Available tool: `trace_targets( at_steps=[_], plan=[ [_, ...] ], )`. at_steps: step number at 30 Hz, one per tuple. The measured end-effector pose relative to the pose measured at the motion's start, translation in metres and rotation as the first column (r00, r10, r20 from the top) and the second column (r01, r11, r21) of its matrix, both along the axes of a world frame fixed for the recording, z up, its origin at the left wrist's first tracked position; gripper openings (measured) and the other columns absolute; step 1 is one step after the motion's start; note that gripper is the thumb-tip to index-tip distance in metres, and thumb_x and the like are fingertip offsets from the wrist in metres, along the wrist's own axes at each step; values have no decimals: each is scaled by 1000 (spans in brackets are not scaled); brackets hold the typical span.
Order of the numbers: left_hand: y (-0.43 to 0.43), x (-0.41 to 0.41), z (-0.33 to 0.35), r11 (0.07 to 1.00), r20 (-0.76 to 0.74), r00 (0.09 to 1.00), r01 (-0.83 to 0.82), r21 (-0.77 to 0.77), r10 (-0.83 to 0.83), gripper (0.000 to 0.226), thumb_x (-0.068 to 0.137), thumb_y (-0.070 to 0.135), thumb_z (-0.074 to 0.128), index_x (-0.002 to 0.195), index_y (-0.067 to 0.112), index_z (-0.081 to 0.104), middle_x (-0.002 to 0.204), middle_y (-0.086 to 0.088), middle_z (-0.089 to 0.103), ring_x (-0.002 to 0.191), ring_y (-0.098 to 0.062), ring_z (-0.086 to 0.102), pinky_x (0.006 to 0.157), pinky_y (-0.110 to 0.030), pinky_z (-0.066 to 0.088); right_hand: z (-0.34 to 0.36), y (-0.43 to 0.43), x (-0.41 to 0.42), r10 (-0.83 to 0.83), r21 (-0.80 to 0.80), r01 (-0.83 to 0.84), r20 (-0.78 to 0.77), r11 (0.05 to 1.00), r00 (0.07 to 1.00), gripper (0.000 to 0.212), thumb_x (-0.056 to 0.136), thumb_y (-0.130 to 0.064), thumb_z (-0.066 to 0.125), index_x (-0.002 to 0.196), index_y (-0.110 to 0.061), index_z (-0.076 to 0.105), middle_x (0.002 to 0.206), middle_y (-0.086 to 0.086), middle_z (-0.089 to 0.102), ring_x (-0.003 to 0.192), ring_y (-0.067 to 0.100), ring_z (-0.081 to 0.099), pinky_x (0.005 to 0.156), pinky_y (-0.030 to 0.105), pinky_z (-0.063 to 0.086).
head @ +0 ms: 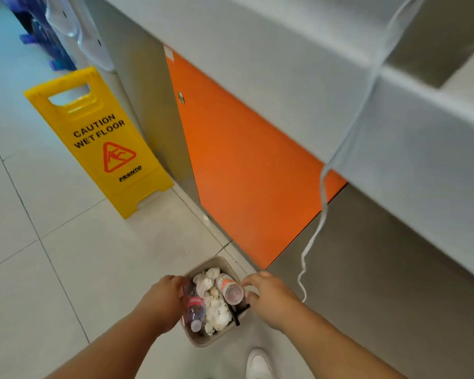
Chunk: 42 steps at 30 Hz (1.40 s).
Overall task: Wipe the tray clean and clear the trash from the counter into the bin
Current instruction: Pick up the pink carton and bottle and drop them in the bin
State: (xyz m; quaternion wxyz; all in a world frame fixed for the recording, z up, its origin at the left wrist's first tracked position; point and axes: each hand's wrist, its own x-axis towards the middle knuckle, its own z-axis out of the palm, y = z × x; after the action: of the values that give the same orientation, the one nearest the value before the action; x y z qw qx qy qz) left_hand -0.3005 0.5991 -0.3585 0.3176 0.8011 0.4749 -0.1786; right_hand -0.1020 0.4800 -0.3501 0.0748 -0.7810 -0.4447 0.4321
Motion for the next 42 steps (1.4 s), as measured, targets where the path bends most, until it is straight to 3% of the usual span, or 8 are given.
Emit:
trace_targets(
  at_steps=[9,12,14,18,23,25,31,42],
  plan=[
    [-10,0,147,989,177,973,150,12,-150,21,93,30,50,110,39,58,100,18,60,77,4,56,70,-2,38,169,-44,5,-67,217,83,-81,973,994,21,91,-28,54,100,-45,62,99,-26,53,101,4,57,94,24,46],
    [-11,5,189,991,235,963,131,12,-131,17,91,30,54,93,47,52,100,15,65,78,2,60,67,-1,40,220,-60,12,-117,286,134,-76,949,990,21,92,-29,56,110,-37,64,108,-21,57,98,-1,56,83,7,41],
    [-13,10,212,993,257,959,119,20,-120,18,92,30,54,93,48,52,100,15,65,82,1,62,67,-2,40,251,-70,16,-157,322,175,-80,930,984,22,93,-29,56,113,-33,65,113,-15,60,98,0,56,82,7,41],
    [-19,34,261,978,349,914,192,81,-208,15,96,32,48,101,45,51,97,18,62,76,6,58,63,-3,41,308,-91,24,-258,436,283,-118,854,959,18,93,-26,56,102,-39,66,106,-13,67,94,3,62,87,15,46],
    [-29,72,324,953,487,820,277,123,-301,35,91,26,57,82,60,57,93,36,64,88,14,60,75,-5,47,373,-133,53,-447,557,465,-178,689,876,21,92,-20,58,88,-39,68,95,-13,70,88,1,65,87,17,48],
    [-37,90,346,944,530,783,302,132,-325,32,91,23,58,88,55,58,92,42,60,93,13,60,80,-8,47,390,-152,73,-512,576,513,-182,636,840,20,91,-18,58,91,-34,70,93,-11,71,85,4,66,84,19,49],
    [-73,166,391,909,614,678,372,189,-405,23,93,29,53,99,51,57,103,23,63,92,0,61,75,-14,47,411,-201,140,-624,582,584,-161,566,764,19,93,-18,54,96,-30,69,96,-11,70,83,5,67,78,24,50],
    [-144,325,396,920,642,677,372,123,-359,25,93,25,53,93,49,60,102,18,65,90,-4,64,81,-20,50,402,-290,296,-680,492,588,10,642,733,14,93,-25,56,94,-31,69,91,-9,66,85,10,65,72,18,50]
  ],
)
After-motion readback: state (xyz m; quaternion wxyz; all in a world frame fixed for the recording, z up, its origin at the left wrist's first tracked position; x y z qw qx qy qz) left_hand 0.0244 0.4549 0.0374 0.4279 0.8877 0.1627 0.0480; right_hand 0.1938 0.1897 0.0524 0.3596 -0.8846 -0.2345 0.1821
